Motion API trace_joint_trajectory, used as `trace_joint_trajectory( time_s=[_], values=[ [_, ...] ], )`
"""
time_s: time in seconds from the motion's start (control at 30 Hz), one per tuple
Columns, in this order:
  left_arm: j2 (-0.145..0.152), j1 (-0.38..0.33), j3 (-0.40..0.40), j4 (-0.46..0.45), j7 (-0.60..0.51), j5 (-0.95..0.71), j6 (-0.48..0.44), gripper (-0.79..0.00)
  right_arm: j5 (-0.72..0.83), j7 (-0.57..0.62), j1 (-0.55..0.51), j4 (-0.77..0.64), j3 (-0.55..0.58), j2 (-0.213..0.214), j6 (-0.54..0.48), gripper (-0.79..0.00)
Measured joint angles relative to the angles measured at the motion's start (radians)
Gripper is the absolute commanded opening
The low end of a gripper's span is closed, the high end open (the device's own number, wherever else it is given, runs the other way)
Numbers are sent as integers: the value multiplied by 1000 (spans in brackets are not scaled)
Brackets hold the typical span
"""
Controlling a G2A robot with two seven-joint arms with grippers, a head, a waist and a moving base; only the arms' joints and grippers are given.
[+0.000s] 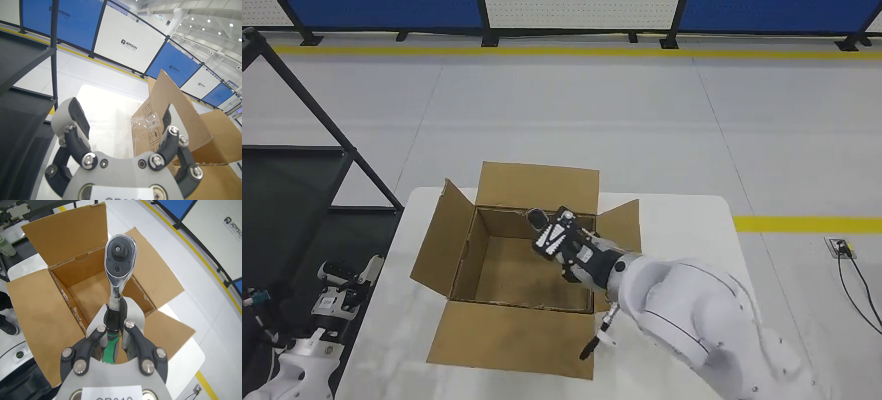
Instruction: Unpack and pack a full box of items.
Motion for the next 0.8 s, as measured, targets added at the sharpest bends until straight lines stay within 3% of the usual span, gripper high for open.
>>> trace_joint_trajectory(
  time_s=[0.17, 0.37, 0.57, 0.8],
  values=[
    [0, 0, 0, 0, 0, 0, 0, 0, 100, -62, 252, 317, -219, -115, -20, -785],
    [0, 0, 0, 0, 0, 0, 0, 0, 193, -140, 414, 682, -418, -270, -114, -785],
    [0, 0, 0, 0, 0, 0, 0, 0, 200, -202, 446, 965, -518, -397, -163, -785],
    [0, 0, 0, 0, 0, 0, 0, 0, 160, -281, 437, 1213, -568, -505, -209, -785]
  ],
)
